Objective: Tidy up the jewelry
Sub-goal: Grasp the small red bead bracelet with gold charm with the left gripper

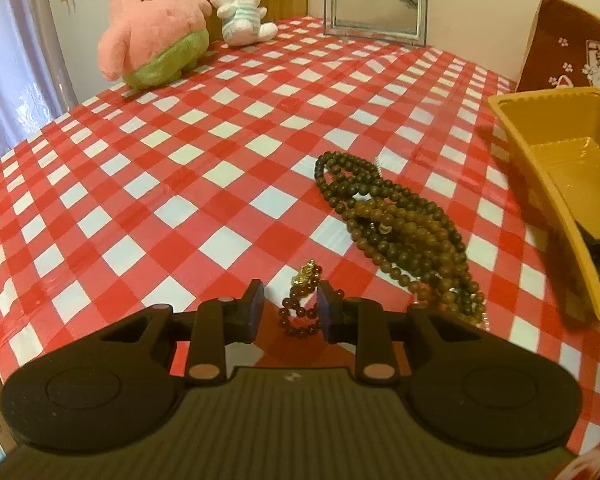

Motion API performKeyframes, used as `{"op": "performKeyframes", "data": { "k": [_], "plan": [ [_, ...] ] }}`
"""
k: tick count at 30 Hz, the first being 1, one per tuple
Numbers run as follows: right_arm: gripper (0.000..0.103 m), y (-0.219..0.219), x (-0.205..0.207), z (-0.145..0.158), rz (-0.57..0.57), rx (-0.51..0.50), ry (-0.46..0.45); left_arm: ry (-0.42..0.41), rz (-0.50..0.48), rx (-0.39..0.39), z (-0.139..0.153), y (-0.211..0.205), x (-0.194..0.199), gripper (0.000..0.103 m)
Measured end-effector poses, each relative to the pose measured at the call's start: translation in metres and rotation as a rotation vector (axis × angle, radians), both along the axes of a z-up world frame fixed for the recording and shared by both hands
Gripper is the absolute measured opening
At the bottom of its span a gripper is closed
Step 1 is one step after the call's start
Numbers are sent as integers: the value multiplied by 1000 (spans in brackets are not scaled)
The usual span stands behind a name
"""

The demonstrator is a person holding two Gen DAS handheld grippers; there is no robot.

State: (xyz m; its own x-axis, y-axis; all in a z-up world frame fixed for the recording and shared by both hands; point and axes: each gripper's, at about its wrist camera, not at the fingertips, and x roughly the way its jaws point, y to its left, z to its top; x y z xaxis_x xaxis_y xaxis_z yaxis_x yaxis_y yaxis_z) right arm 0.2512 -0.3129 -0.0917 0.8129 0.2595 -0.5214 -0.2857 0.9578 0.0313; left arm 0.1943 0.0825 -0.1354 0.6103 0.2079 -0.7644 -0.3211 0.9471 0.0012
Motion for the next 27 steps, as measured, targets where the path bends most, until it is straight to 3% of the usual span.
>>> {"op": "performKeyframes", "data": {
  "k": [8, 18, 27],
  "plan": [
    [5, 0, -1, -1, -1, 0, 2, -16, -26, -28, -2, 2, 4, 8],
    [5, -1, 0, 0, -2, 0, 3, 16, 2, -71, -2, 1, -23, 9],
    [5, -1, 0, 0, 0, -2, 2, 13, -15, -45, -4, -8, -32, 7]
  ]
}}
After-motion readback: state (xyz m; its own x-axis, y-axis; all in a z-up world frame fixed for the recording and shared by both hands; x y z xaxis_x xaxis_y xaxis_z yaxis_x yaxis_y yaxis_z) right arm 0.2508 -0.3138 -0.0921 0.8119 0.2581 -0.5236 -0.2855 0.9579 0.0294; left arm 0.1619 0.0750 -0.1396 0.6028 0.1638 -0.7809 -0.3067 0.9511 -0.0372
